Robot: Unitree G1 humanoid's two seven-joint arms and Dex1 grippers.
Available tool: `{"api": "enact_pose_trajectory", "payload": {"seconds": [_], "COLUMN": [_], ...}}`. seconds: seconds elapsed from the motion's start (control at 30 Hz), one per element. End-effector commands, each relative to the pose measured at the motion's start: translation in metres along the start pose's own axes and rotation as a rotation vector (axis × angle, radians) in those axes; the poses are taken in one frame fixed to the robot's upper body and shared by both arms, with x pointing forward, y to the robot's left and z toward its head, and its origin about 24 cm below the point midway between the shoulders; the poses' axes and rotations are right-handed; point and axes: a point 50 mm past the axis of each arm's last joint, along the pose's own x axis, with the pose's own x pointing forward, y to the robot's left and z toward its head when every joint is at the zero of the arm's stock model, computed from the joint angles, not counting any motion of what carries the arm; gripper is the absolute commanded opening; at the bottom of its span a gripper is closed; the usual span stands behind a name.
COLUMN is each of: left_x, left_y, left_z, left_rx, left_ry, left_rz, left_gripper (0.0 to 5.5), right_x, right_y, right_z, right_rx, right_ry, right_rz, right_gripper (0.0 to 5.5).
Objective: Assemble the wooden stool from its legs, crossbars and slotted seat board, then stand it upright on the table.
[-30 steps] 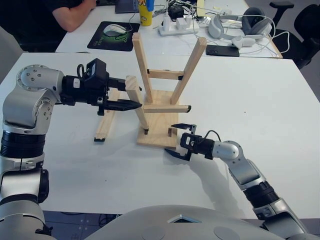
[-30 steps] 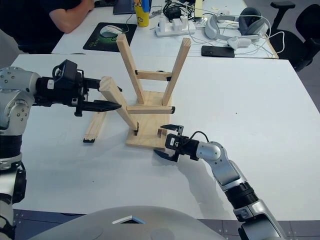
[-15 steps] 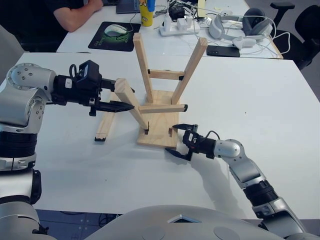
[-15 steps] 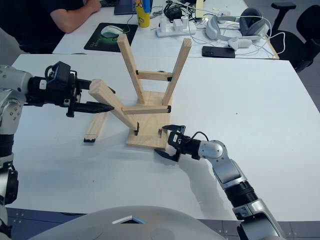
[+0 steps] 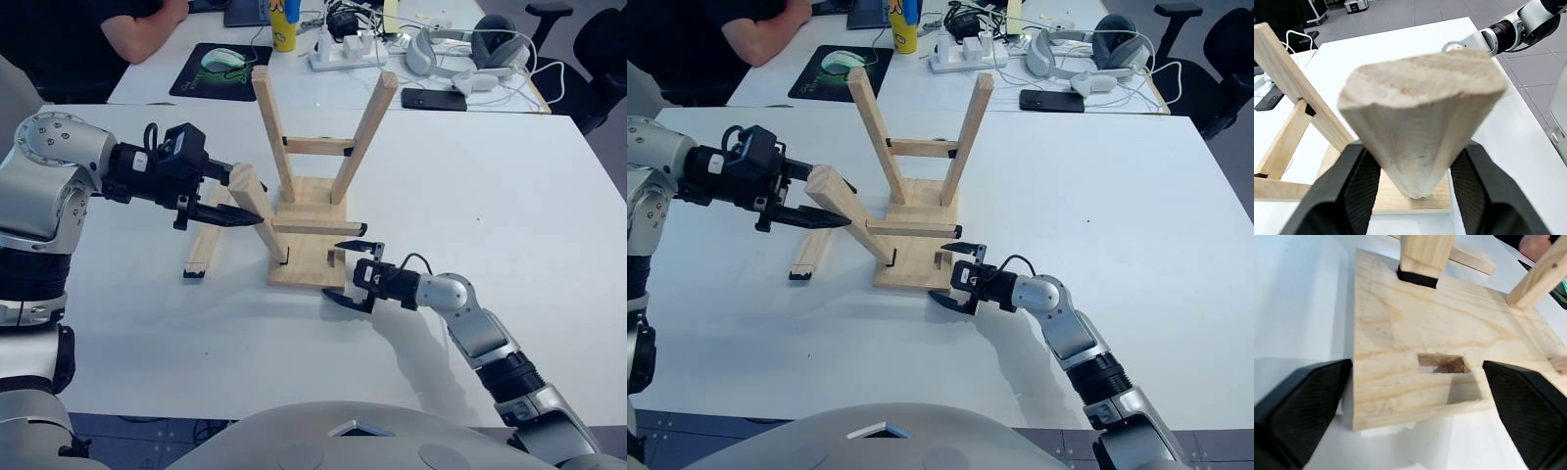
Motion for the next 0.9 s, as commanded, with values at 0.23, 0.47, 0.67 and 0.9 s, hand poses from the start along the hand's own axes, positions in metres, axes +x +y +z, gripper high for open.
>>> {"api": "enact_pose_trajectory", "payload": {"seconds": [0.23, 0.47, 0.67, 0.9], "left_x": [0.014, 0.031, 0.028, 0.028], "left_y": [-0.003, -0.004, -0.006, -0.001], "left_z": [-0.022, -0.04, -0.066, -0.057], "left_rx": [-0.022, -0.078, -0.187, -0.189], "left_ry": [0.069, 0.059, 0.094, 0.093], "left_rz": [-0.019, -0.028, -0.035, -0.052], "left_gripper": [2.07, 2.07, 2.07, 2.07], "right_x": [-0.002, 0.001, 0.002, 0.0], "right_y": [0.003, 0.011, 0.016, 0.012], "right_z": [-0.014, -0.009, -0.013, -0.01], "right_rx": [-0.012, 0.016, 0.086, 0.17], "right_ry": [0.107, 0.082, 0.106, 0.058], "right_rz": [0.013, 0.066, 0.148, 0.154], "right_gripper": [4.97, 4.97, 4.97, 4.97]}}
